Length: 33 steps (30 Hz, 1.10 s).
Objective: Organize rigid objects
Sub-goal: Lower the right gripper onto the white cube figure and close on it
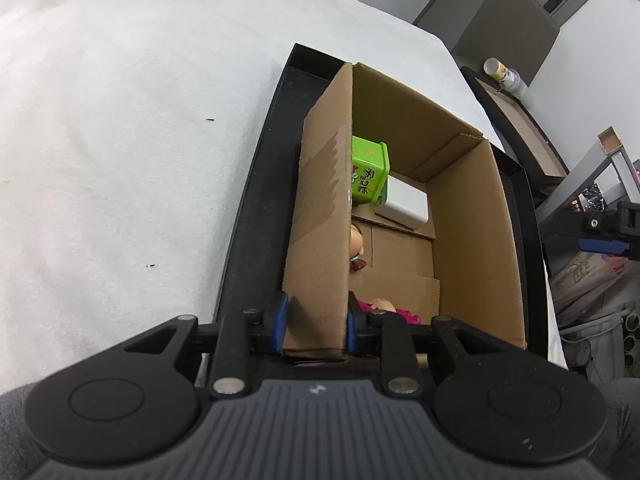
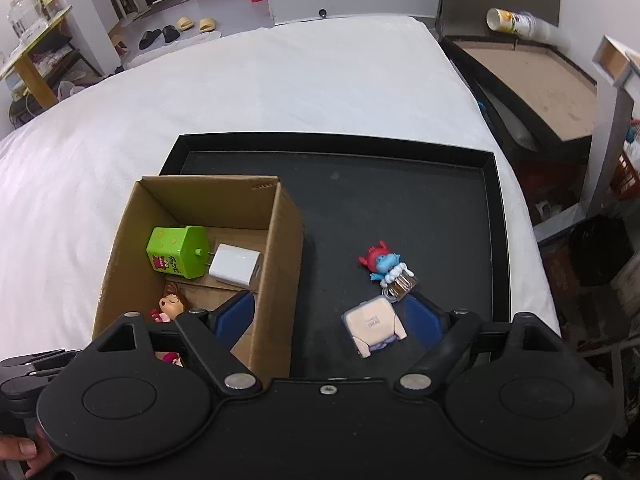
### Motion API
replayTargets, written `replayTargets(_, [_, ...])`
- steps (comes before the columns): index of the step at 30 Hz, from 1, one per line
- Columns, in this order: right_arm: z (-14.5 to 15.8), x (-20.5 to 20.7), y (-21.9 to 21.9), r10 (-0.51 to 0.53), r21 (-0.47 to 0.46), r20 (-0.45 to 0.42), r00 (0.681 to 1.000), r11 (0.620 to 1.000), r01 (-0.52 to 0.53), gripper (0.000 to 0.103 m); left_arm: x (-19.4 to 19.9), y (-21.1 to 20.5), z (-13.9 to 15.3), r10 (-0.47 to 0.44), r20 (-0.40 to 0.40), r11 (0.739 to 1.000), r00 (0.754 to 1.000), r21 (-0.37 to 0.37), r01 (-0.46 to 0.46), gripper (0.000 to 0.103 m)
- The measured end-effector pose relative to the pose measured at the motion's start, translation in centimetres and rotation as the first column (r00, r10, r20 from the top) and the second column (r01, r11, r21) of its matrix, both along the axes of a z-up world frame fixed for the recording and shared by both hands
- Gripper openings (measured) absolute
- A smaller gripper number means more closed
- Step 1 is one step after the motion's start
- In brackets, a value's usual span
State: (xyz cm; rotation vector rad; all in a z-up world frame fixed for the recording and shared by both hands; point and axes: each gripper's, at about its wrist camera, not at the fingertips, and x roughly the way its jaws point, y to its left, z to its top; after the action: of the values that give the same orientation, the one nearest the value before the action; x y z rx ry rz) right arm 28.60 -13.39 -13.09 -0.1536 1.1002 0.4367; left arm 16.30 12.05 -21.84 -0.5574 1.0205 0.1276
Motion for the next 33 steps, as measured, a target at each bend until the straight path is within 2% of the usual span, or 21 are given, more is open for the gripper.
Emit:
replayTargets(14, [-2.8,0.5,-3.0,-0.016,0.027,-0.047,0.999,0.999,0.018,0.082,0.4,-0.7,0.1,0.003,-0.028,0.999,1.0,0.053,-0.002,0.026])
replayTargets(33, [-8.2,1.4,-5.6,-0.037,0.068,-0.112,0.993,0.997,0.044,0.082,0.9,-1.3,0.1,0.016,-0.067,0.994,0.998,0.111,-0.008,0.026])
